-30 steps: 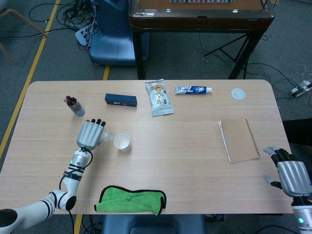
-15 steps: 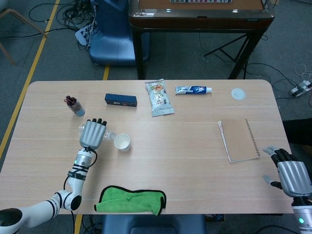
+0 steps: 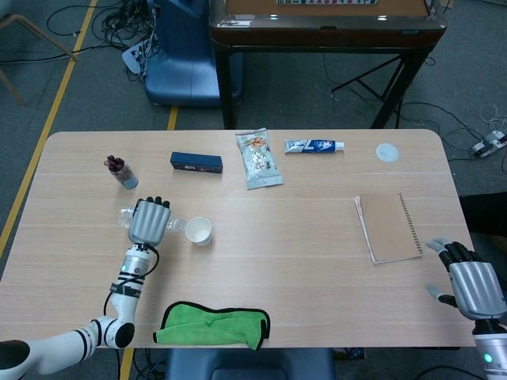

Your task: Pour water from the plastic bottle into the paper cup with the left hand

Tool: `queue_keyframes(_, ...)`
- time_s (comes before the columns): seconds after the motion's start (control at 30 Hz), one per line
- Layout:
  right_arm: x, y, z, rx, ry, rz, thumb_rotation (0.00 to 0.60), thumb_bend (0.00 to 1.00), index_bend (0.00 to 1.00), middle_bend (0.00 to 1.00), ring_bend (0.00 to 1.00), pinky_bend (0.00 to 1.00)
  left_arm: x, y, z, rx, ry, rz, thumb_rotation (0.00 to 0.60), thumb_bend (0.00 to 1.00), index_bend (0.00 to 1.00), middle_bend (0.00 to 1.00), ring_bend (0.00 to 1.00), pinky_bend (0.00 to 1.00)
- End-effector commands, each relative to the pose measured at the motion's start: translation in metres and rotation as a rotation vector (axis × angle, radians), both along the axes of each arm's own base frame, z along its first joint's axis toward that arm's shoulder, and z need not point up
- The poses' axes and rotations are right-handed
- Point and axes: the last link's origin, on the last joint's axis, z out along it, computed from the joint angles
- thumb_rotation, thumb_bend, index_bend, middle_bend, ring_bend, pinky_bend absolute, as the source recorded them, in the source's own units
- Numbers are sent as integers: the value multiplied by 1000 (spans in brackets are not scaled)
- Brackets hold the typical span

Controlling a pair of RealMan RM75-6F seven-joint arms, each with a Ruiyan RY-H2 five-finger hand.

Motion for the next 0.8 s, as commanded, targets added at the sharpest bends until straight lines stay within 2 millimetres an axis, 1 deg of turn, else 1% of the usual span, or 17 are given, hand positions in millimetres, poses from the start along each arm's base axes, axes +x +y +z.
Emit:
queue_keyframes(0.03,0,0,0,0,0,0,600,12,254,229,210,390,1,-1,-4,-4,23,12,600,0,526,575,551,714)
queue_keyframes(0.43,0,1,4,-9,-7,3,600,11,254,229,210,390,9,1,-19,9,86,36,600,0,527,576,552,715)
queue_keyframes(0.8,1,1,4,-8,-9,6,600,12,254,229,210,390,18,2,-25,33,155,42,600,0,528,577,552,716)
